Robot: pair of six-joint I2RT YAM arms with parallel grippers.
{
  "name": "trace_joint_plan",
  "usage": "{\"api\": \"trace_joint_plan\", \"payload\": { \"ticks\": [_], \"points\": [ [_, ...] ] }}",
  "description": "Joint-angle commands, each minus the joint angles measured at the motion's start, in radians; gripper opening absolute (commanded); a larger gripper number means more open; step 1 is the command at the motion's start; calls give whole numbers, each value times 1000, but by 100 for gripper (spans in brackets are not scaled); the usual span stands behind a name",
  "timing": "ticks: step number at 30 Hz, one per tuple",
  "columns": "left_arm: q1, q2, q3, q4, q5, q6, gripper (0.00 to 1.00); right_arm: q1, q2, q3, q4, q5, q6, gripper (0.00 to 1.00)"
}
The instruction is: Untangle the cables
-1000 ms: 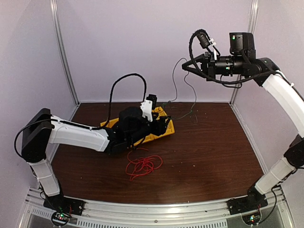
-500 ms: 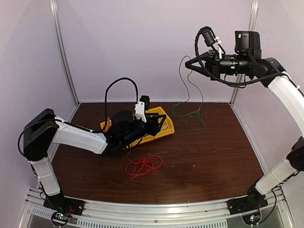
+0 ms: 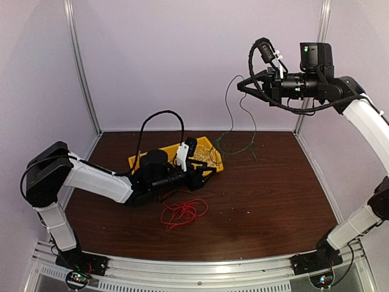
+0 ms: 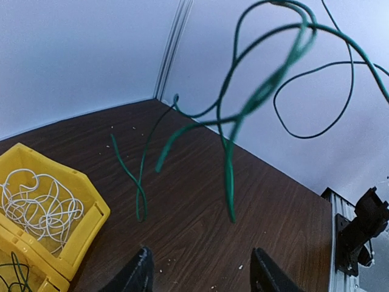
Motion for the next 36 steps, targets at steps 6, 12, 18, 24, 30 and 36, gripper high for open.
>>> {"api": "trace_joint_plan", "payload": {
  "ticks": [6, 12, 18, 24, 30, 36],
  "points": [
    [-17, 8, 95, -31, -110, 70, 58, 11, -30, -15, 15, 1, 5, 0],
    [-7, 68, 174, -12, -109, 55, 51, 11, -32, -16, 6, 4, 2, 0],
    [10, 112, 217, -46, -67, 30, 22, 10, -28, 4, 8, 20, -3, 0],
    [18, 98, 139, -71, -82, 28, 12, 10, 34, 140, 23, 85, -13, 0],
    [44, -11, 2, -77, -175, 18, 0, 10, 177, 218, 106, 82, 22, 0],
    [72, -201, -58, -149, -297, 84, 0, 43, 355, 234, 120, 40, 24, 0]
  ]
}}
